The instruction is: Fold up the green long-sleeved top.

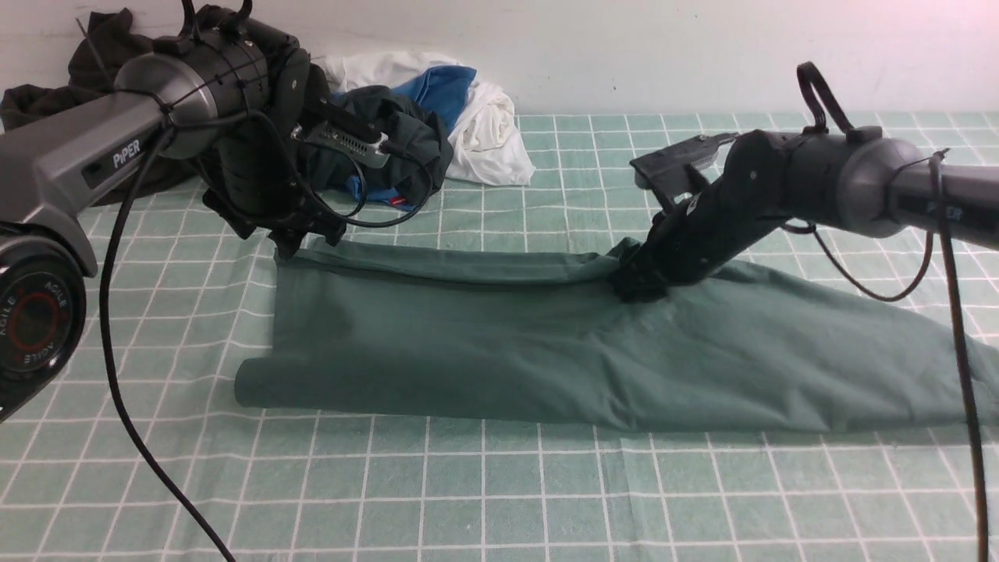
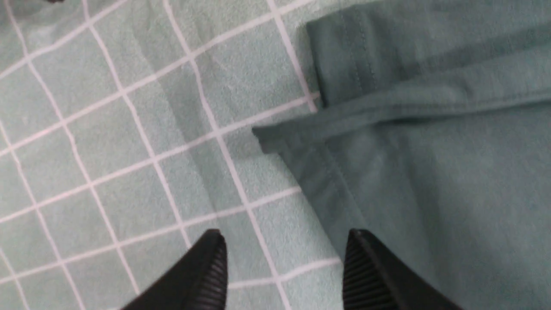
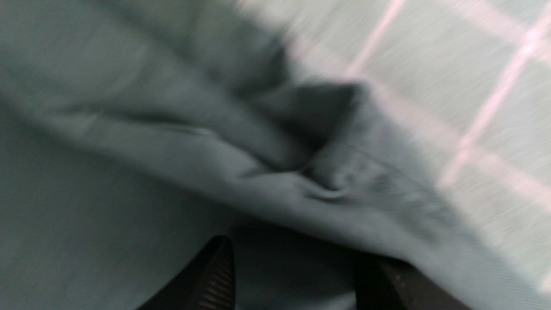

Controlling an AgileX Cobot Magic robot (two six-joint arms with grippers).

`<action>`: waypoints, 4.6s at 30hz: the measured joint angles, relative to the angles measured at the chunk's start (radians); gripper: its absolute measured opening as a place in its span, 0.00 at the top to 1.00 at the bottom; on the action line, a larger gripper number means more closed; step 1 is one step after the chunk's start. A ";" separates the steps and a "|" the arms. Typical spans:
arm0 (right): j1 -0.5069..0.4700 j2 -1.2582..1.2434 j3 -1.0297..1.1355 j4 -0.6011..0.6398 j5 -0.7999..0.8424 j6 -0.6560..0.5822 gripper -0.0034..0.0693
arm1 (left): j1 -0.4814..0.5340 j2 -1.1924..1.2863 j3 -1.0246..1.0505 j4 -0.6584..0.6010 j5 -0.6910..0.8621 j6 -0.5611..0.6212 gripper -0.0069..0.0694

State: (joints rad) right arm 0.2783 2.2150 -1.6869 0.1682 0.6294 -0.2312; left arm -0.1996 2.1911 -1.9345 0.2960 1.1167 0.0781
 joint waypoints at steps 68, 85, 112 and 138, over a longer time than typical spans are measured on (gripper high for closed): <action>-0.118 -0.608 0.092 -0.248 0.446 0.150 0.90 | -0.047 -0.749 0.558 -0.150 -0.044 0.053 0.91; 0.489 -0.074 -0.206 0.042 0.117 0.210 0.90 | -0.047 -1.465 1.116 -0.150 -0.017 -0.043 0.91; 0.466 -0.068 -0.392 -0.143 0.612 0.126 0.72 | -0.046 -2.098 1.428 -0.189 -0.074 -0.098 0.91; 0.466 -1.427 0.755 -0.253 0.256 0.277 0.97 | -0.046 -2.181 1.428 -0.189 -0.077 -0.098 0.91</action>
State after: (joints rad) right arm 0.7443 0.7885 -0.9323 -0.0849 0.8854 0.0455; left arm -0.2456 0.0099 -0.5064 0.1071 1.0393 -0.0195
